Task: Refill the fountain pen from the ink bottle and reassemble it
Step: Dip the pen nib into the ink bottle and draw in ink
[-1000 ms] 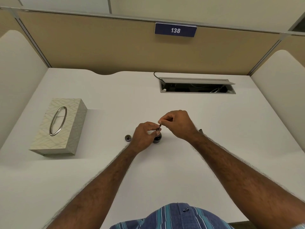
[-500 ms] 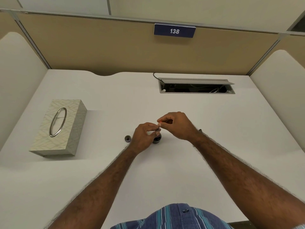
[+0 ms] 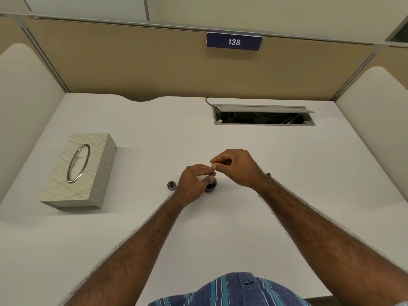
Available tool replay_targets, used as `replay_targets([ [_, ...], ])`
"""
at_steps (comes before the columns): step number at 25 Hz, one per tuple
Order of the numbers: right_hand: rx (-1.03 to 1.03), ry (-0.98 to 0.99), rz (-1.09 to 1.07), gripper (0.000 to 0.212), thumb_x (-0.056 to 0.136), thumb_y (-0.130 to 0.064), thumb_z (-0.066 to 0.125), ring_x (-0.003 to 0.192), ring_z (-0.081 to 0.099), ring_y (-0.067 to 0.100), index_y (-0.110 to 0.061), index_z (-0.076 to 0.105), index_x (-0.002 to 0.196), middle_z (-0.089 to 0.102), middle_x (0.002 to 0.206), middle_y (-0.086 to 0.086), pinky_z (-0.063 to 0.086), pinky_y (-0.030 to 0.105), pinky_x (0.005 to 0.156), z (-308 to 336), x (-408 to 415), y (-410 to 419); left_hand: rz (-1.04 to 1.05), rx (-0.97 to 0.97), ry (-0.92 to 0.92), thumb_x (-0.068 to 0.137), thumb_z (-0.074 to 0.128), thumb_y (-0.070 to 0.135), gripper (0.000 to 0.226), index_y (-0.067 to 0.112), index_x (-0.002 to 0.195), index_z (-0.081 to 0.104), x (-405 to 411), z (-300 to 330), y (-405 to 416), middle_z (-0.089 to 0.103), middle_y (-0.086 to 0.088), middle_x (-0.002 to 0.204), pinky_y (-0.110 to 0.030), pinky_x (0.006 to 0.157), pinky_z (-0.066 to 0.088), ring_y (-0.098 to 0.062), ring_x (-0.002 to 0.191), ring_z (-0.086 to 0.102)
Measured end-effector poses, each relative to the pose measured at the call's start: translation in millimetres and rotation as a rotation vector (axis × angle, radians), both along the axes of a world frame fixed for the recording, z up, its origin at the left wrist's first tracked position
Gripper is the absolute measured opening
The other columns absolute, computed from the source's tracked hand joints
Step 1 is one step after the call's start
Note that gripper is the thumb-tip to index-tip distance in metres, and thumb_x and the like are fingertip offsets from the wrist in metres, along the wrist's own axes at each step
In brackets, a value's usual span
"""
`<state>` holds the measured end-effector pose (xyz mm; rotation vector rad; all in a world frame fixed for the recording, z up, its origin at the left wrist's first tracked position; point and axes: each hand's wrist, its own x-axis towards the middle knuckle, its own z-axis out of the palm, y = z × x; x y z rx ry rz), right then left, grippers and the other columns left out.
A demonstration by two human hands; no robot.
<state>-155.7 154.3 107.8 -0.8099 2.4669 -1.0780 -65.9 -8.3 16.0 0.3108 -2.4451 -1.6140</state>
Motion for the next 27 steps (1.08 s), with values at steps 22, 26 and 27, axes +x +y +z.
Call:
replay_targets([
  [22,-0.071,-0.143,-0.149,0.012,0.084,-0.026,0.088,0.057,0.064,0.006,-0.014,0.083,0.085,0.076,0.067,-0.006,0.054,0.017,0.058,4.1,2.4,0.0,-0.003,0.017,-0.038,0.086,0.079,0.014,0.015,0.021,0.098,0.084,1.1,2.2,-0.1,0.077,0.016,0.101,-0.01,0.088,0.045,0.007,0.101,0.067],
  [26,-0.093,-0.174,-0.095,0.014,0.087,-0.018,0.086,0.068,0.07,0.007,-0.016,0.084,0.101,0.081,0.089,0.007,0.062,0.03,0.072,4.1,2.5,2.1,0.002,0.023,-0.037,0.086,0.078,0.015,0.015,0.022,0.098,0.084,1.1,2.2,0.3,0.077,0.016,0.102,-0.015,0.092,0.047,0.005,0.102,0.067],
  [27,-0.091,-0.168,-0.09,0.013,0.088,-0.016,0.085,0.07,0.071,0.005,-0.015,0.084,0.101,0.082,0.092,0.005,0.063,0.03,0.073,4.1,2.2,2.2,0.0,0.022,-0.035,0.086,0.078,0.014,0.015,0.021,0.098,0.084,1.3,2.0,0.2,0.076,0.018,0.101,-0.015,0.092,0.047,0.007,0.102,0.066],
])
